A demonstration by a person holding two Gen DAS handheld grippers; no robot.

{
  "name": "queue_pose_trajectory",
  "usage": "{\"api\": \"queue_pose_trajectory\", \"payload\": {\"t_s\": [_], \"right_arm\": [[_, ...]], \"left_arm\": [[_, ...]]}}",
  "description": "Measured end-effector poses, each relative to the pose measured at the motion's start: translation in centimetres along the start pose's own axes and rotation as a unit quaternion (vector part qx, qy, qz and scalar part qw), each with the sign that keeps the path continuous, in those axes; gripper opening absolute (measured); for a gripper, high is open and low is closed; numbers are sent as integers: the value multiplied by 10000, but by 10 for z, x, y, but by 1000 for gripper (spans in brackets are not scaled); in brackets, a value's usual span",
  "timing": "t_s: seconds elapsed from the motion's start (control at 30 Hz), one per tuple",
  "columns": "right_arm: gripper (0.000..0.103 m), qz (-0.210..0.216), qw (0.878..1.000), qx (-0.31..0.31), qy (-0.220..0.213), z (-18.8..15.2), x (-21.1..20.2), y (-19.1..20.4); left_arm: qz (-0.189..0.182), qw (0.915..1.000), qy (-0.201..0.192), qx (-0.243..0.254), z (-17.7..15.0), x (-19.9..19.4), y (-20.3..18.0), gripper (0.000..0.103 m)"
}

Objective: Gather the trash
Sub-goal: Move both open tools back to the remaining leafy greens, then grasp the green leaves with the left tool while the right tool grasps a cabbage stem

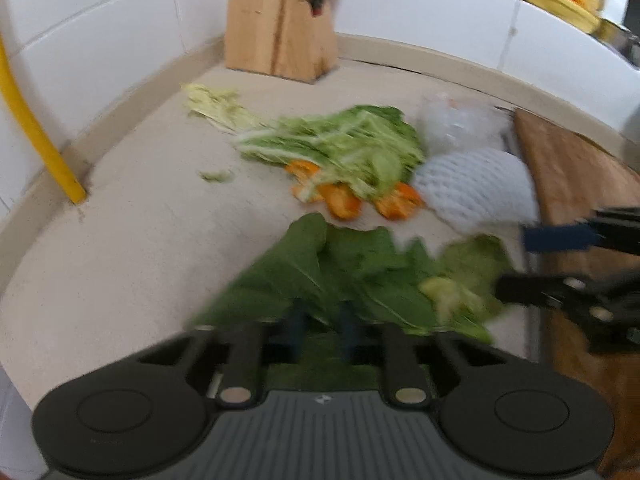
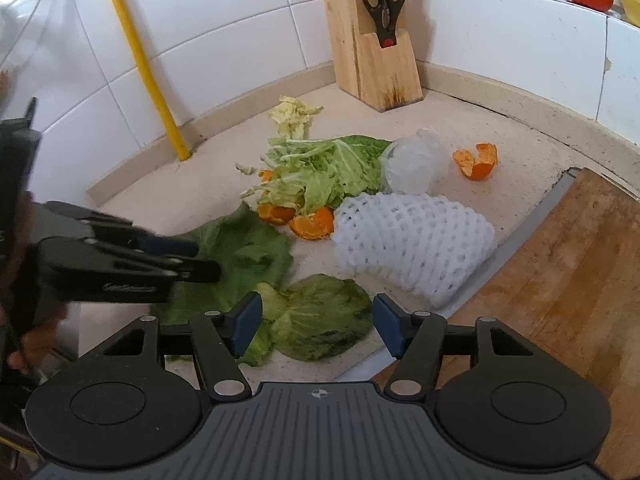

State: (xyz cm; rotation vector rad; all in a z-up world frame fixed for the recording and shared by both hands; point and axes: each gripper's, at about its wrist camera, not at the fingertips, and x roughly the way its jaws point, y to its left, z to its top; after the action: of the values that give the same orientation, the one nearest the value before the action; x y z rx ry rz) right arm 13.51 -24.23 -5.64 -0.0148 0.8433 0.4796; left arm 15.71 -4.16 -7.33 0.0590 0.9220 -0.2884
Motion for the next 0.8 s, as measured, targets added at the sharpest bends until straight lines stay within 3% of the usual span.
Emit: {"api": "queue_pose_trajectory", "payload": {"t_s": [0.2, 0.37, 0.43, 0.57, 0.73, 0.8], "right_arm": [[70, 44, 9996, -198, 186, -2, 10, 3], [78, 70, 9989, -401, 227, -4, 18, 13], [78, 89, 9986, -455, 247, -3, 19, 18], [85, -10, 9973, -680, 280, -5, 22, 23], [83, -348, 9949, -923, 202, -7, 27, 26], [70, -261, 9950, -938, 235, -6, 24, 28]], "left_arm": [[-373, 9991, 46, -173, -15, -22, 0, 0], [-262, 9988, 32, -400, -19, -27, 11, 0], [-314, 9972, 34, -678, -18, -28, 17, 5], [-357, 9945, -156, -973, -20, -37, 26, 47], [-353, 9929, -149, -1129, -24, -39, 31, 48], [-408, 9921, -151, -1180, -26, -39, 31, 48]]}}
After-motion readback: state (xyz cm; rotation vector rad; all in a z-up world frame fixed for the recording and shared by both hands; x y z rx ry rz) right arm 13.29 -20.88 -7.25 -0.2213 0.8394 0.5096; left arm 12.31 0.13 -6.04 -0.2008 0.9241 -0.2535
